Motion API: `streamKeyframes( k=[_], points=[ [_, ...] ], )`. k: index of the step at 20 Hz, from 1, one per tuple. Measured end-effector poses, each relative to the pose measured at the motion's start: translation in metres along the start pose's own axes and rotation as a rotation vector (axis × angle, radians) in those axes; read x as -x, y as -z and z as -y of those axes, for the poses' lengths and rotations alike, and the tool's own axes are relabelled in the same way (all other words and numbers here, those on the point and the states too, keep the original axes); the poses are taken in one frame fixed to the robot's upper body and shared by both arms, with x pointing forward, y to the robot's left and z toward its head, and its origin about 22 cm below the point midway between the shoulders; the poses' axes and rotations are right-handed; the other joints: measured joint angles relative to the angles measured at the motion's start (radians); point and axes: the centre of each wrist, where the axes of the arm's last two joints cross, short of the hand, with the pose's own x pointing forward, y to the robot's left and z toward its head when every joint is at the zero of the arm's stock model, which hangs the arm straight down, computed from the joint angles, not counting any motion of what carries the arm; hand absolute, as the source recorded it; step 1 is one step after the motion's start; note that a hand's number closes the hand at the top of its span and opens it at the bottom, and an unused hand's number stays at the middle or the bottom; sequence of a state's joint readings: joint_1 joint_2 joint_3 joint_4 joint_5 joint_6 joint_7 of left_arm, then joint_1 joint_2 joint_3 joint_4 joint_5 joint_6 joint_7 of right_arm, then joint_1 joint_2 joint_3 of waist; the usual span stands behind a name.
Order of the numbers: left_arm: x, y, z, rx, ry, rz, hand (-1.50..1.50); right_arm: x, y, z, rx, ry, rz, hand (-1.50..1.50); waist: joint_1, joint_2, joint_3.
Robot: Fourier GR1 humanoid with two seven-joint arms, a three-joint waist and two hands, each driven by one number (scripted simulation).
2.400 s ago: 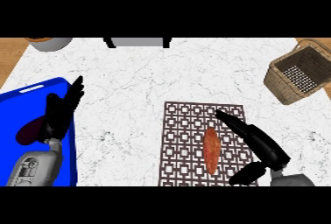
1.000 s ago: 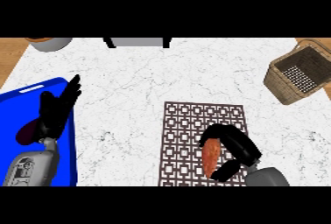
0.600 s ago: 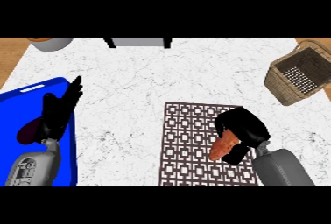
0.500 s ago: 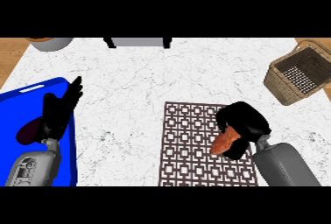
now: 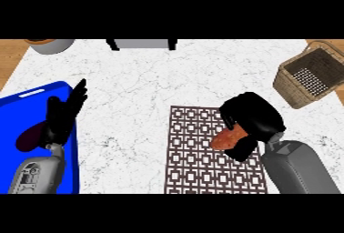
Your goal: Pick the sweet potato from the placemat and place it in the basket
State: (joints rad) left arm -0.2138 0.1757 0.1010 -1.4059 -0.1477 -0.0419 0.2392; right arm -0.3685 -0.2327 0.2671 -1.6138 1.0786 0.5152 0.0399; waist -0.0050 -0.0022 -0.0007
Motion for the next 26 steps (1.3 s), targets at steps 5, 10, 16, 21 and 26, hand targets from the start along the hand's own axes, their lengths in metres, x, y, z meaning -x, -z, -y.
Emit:
streamKeyframes(
  k=[5,10,16,21,26],
  points=[
    [0.006,-0.004,-0.002,-0.008,0.001,-0.011,0.0,-0.007,-0.021,0.04,0.105,0.216,0.048,1.5,-0.01,-0.004,0.0],
    [0.004,-0.004,-0.002,-0.013,0.003,-0.016,0.0,-0.009,-0.045,0.084,0.267,0.436,0.08,1.5,-0.015,-0.008,0.0],
    [0.005,-0.002,-0.004,-0.013,0.008,-0.015,0.0,-0.014,-0.074,0.154,0.423,0.542,0.073,1.5,-0.012,-0.009,-0.001],
    [0.002,0.001,-0.003,-0.015,0.01,-0.013,0.0,-0.018,-0.088,0.211,0.508,0.608,0.059,1.5,-0.008,-0.008,-0.001],
    [-0.001,0.001,-0.003,-0.005,0.006,-0.003,0.0,-0.007,-0.102,0.265,0.581,0.629,0.047,1.5,-0.004,-0.006,-0.001]
  ],
)
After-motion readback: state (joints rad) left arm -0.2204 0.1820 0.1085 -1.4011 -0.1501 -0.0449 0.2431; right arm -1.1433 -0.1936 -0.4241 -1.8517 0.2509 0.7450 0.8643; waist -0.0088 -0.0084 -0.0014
